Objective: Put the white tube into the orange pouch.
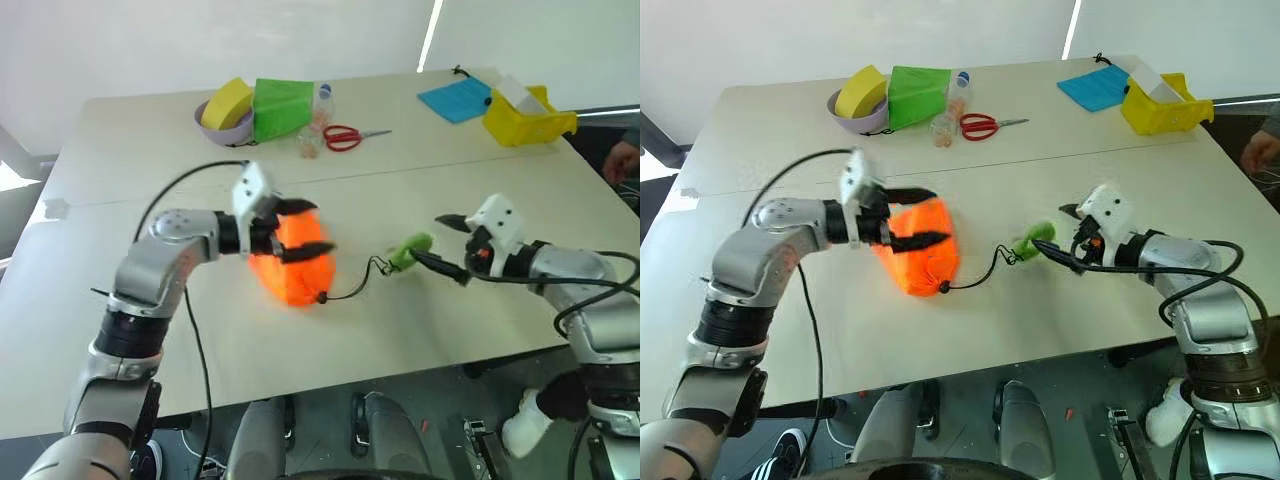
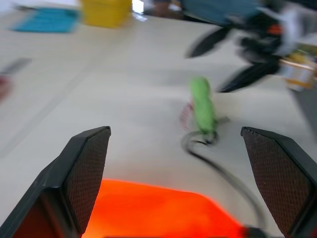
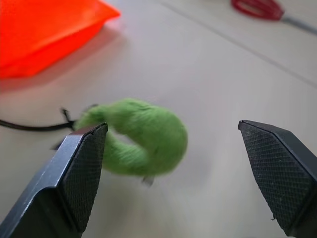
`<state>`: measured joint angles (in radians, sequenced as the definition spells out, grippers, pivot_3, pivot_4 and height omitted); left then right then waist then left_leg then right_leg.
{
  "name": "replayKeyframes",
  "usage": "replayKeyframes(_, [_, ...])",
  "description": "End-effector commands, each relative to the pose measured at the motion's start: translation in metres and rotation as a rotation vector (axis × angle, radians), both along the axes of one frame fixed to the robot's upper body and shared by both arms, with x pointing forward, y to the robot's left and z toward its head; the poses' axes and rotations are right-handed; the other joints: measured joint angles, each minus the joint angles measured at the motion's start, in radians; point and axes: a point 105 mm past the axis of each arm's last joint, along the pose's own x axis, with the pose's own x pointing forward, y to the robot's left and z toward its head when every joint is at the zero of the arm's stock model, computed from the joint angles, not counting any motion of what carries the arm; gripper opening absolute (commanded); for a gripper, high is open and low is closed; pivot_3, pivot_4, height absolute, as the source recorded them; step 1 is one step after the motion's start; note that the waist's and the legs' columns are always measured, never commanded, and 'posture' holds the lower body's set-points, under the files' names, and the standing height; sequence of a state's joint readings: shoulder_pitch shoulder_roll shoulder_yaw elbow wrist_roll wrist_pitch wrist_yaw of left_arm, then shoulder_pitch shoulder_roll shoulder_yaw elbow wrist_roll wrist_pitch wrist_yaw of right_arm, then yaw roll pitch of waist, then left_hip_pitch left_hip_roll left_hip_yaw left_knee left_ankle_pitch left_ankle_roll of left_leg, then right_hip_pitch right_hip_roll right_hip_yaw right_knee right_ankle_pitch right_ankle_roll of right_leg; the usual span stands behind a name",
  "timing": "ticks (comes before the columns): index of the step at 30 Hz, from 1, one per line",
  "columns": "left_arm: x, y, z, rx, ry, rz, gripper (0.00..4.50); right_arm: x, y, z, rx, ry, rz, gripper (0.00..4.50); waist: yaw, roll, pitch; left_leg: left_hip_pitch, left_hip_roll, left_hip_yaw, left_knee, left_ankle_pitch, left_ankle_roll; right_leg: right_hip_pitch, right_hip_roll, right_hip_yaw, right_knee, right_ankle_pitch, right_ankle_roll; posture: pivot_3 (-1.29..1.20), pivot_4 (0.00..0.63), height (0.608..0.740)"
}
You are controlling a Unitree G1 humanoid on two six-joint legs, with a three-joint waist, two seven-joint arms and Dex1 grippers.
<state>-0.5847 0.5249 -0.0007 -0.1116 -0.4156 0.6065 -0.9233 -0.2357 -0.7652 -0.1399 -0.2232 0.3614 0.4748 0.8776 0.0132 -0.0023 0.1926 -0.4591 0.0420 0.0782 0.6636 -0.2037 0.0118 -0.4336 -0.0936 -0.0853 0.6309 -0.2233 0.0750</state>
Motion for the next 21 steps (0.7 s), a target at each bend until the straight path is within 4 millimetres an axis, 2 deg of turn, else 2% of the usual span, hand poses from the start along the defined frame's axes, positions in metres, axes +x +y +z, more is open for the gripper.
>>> replayKeyframes(1, [0.002,0.035,-0.005,0.005,-0.013,0.136,4.5,-0.018,0.013,0.011,0.037,-0.039,0.105,4.42,-0.001,0.0,0.0,0.0,0.0,0.0,0.0,0.0,0.0,0.0,0.0,0.0,0.0,0.0,0.0,0.0,0.15,0.74])
replayKeyframes(3, [0.003,0.063,-0.016,0.026,-0.011,0.248,4.5,-0.023,0.013,0.013,0.057,-0.043,0.12,4.42,-0.006,0.0,0.0,0.0,0.0,0.001,-0.001,0.0,0.0,-0.001,0.0,0.0,0.0,0.001,0.001,0.0,0.15,0.74])
replayKeyframes(5, [0.007,0.08,-0.019,0.017,-0.016,0.331,4.5,-0.023,0.012,0.011,0.065,-0.036,0.122,4.42,-0.003,0.0,0.0,0.0,0.001,0.001,-0.001,0.0,0.0,-0.001,0.0,0.0,0.0,0.0,0.0,0.0,0.15,0.74])
replayKeyframes(9, [0.011,0.117,-0.023,-0.022,-0.05,0.511,4.5,-0.035,0.01,-0.019,0.027,0.053,0.142,4.42,0.005,-0.001,0.0,0.001,0.005,0.001,0.001,-0.002,-0.005,-0.002,-0.001,-0.003,-0.003,0.001,-0.001,0.0,0.15,0.74])
replayKeyframes(11, [0.011,0.132,-0.029,-0.031,-0.054,0.595,4.5,-0.038,0.009,-0.028,0.015,0.074,0.143,4.42,0.003,-0.001,0.0,0.0,0.005,0.003,0.0,-0.002,-0.005,-0.002,-0.003,-0.004,-0.003,0.002,-0.002,0.0,0.15,0.74])
replayKeyframes(15, [0.006,0.156,-0.044,-0.038,-0.042,0.715,4.5,-0.036,0.002,-0.032,-0.005,0.091,0.13,4.42,-0.003,-0.001,-0.001,0.001,0.005,0.008,0.0,-0.002,-0.005,-0.001,-0.005,-0.003,-0.004,0.003,-0.003,0.0,0.15,0.74])
replayKeyframes(21, [0.003,0.176,-0.054,-0.024,-0.064,0.801,4.5,-0.031,-0.006,-0.04,-0.044,0.1,0.127,4.42,0.002,-0.002,-0.001,0.0,0.007,0.008,-0.001,-0.002,-0.005,-0.004,-0.004,-0.004,-0.003,0.005,-0.003,0.0,0.15,0.74])
